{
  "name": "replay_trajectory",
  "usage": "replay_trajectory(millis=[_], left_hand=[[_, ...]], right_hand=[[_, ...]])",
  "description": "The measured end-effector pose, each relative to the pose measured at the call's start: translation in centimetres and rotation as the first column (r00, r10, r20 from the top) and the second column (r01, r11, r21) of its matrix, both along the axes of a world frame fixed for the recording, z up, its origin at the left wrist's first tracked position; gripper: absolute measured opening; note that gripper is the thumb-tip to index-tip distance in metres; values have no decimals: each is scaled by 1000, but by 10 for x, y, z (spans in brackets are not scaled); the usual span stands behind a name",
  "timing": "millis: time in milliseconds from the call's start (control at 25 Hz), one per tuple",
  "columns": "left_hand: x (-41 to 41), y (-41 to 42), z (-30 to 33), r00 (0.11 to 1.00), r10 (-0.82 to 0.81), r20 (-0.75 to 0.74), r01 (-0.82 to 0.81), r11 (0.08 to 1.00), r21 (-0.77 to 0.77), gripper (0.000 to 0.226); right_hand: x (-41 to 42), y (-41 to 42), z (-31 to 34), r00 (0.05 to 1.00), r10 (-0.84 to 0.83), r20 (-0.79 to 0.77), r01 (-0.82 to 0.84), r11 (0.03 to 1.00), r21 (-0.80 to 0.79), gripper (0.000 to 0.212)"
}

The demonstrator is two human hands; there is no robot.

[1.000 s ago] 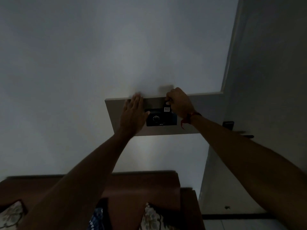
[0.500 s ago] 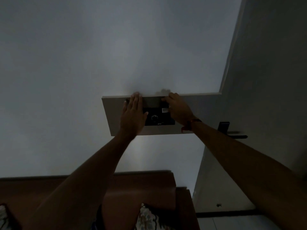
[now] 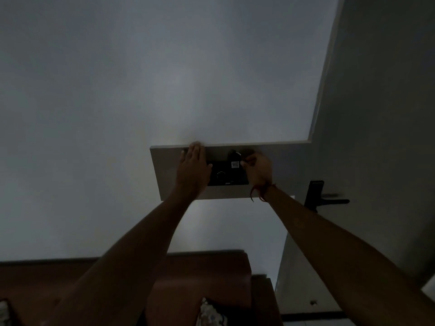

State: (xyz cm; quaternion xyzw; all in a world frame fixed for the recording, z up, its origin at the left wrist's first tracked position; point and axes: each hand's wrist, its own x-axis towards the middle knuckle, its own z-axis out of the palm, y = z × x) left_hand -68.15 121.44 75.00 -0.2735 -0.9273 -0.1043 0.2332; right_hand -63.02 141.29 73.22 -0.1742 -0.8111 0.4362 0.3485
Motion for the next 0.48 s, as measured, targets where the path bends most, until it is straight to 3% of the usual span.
replay_trajectory(millis=[240,360,480], left_hand=[[0,0,3,1000,-13,20,12,1000,7,68],[0,0,3,1000,-17,22,17,1000,6,67],[0,-2,4,999,-25,21,25,1000,7,66]], right_hand=[[-3,-7,9,998,-14,-59,9,996,-83,18],[-1,-10,10,988,91,-128,-83,995,63,25],[-1,-9,11,995,97,-33,-85,965,247,28]])
